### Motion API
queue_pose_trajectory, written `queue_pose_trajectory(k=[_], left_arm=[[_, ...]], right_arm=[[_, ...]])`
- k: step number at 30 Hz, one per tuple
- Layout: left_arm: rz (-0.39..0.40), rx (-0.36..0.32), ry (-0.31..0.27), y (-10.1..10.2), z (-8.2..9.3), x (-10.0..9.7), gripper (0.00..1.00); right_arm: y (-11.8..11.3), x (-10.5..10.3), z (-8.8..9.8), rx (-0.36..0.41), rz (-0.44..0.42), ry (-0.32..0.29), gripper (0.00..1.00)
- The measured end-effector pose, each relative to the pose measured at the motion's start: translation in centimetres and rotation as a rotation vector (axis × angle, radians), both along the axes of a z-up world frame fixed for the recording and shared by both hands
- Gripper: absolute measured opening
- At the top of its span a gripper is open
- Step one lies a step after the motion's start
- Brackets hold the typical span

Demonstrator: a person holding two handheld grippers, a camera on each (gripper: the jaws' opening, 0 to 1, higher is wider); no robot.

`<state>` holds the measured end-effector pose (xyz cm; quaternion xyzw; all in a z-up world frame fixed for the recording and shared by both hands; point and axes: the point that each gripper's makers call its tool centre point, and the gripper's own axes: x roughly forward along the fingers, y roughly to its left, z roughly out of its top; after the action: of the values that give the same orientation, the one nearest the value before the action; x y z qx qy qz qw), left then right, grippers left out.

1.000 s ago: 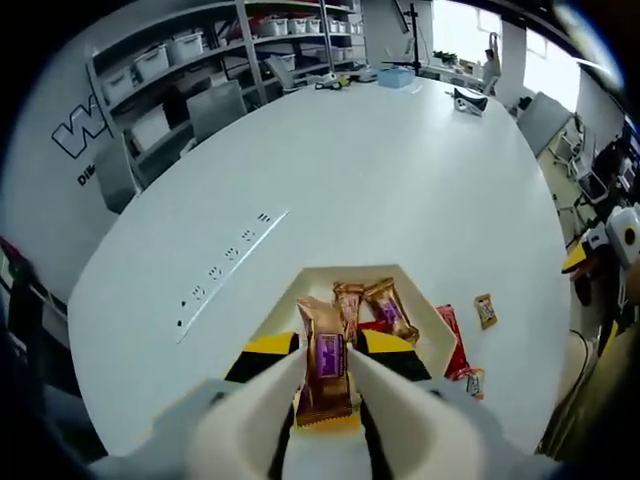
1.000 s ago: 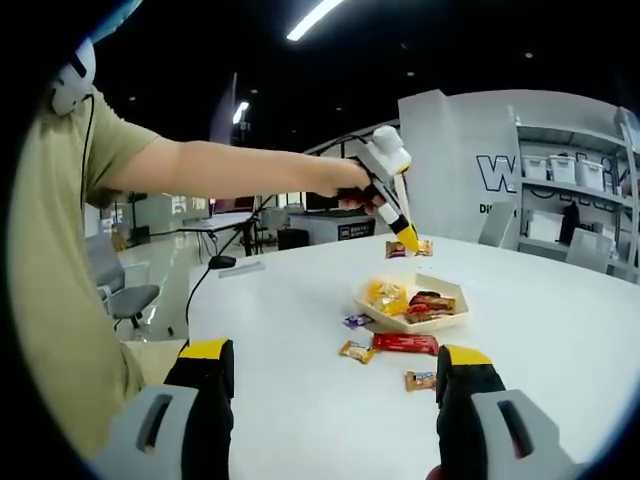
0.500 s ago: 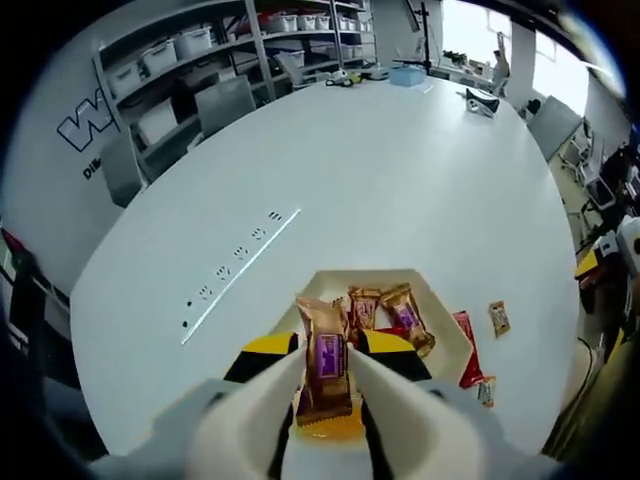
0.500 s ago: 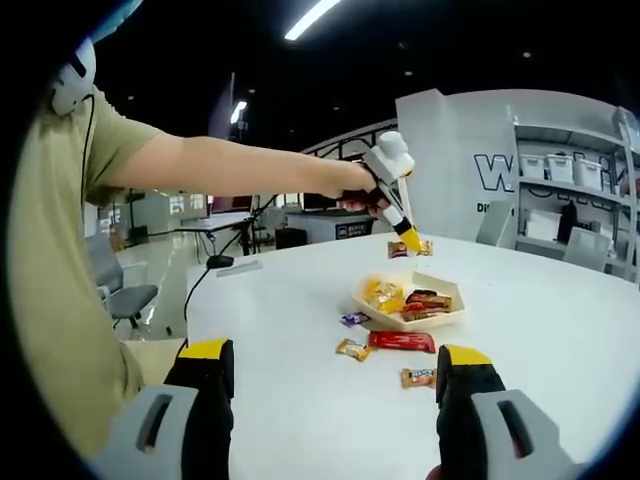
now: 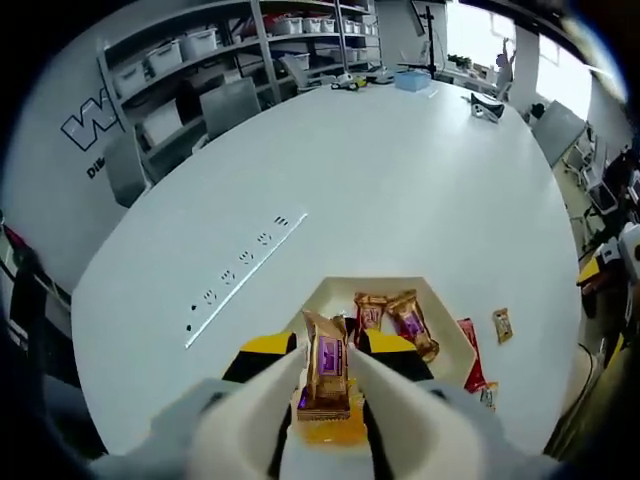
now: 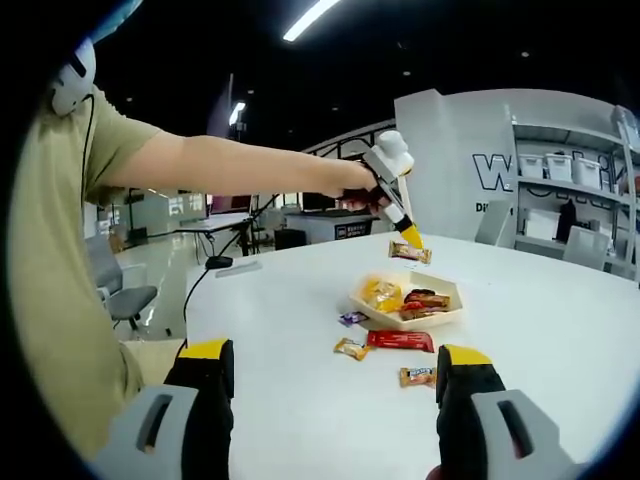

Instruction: Place the target food into the container with the food tongs after gripping and lifting it, then release it inside without dropping or visibly crushing the food.

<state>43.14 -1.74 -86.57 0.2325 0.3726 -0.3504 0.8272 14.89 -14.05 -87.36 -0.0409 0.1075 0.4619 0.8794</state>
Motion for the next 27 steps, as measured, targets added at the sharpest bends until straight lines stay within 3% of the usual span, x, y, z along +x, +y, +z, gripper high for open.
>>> queue_pose_trajectory(k=[14, 27], left_arm=[[0.006, 0.001, -0.005, 0.5, 0.4, -0.4, 0.24], [0.013, -0.038, 0.015, 1.6, 0.1, -2.1, 0.24]], right_arm=[[0.1, 0.1, 0.3, 0.004, 0.003, -0.008, 0.82], [0.9, -0.1, 0.6, 0.002, 0.017, -0.012, 0.82]])
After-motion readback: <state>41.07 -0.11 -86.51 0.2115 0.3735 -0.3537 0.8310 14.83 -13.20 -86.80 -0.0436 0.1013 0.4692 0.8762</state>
